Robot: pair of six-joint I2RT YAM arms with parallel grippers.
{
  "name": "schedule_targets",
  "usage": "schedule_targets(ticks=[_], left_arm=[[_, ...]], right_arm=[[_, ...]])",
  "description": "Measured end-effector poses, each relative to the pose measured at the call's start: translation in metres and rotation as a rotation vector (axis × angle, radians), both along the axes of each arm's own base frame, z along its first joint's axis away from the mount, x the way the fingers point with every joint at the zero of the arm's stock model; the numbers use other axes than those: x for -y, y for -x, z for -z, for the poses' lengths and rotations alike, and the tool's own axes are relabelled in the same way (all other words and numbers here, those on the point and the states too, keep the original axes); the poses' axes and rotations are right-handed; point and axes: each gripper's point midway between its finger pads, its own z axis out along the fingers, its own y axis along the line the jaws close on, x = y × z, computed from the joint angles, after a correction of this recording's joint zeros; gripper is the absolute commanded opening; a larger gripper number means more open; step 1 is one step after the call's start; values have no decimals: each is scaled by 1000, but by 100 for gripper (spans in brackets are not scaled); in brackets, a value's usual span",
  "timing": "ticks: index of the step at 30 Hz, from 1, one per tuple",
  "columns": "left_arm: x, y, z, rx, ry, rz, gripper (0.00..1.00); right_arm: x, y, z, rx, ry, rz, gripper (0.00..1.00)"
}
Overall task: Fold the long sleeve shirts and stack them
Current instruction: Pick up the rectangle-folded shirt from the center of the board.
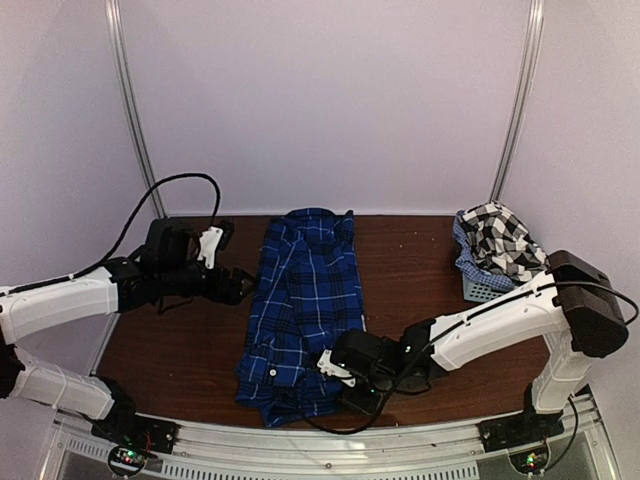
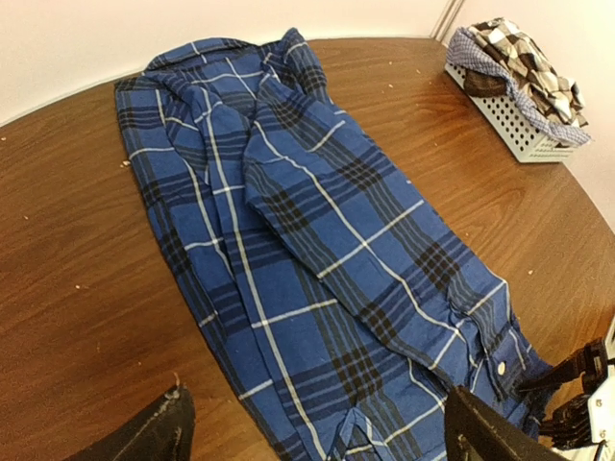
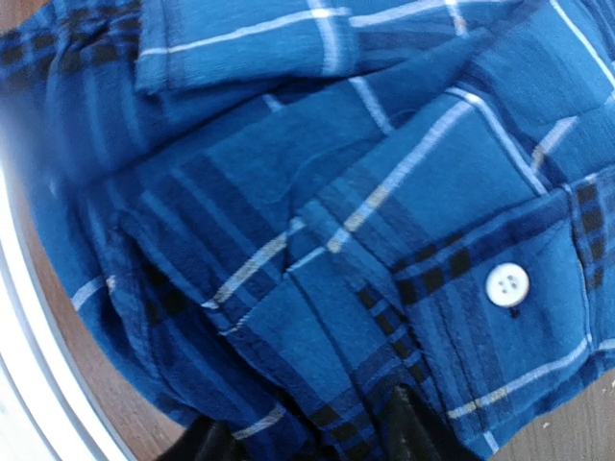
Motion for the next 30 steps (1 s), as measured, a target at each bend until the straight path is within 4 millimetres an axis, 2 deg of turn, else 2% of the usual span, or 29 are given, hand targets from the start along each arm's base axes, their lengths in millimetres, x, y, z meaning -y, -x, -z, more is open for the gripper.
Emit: schedule_targets(ticks=[3, 5, 11, 14, 19, 24, 30], left_arm=[[8, 20, 13, -13, -14, 45, 87], [17, 36, 25, -15, -31, 83, 86], [51, 94, 47, 64, -49, 239, 86], [60, 116, 53, 102, -31, 301, 86], [65, 147, 69, 136, -29, 395, 86], [67, 181, 95, 131, -64, 499, 86], [73, 203, 117, 112, -116, 568, 86]], right_arm=[[-3, 3, 1, -28, -15, -4, 12], [-2, 2, 1, -38, -26, 5, 0], [18, 7, -5, -88, -52, 54, 0], [28, 11, -15, -110, -77, 81, 0], [37, 14, -29, -135, -123, 110, 0], [49, 14, -26, -160, -117, 127, 0], [56, 10, -29, -178, -122, 146, 0]])
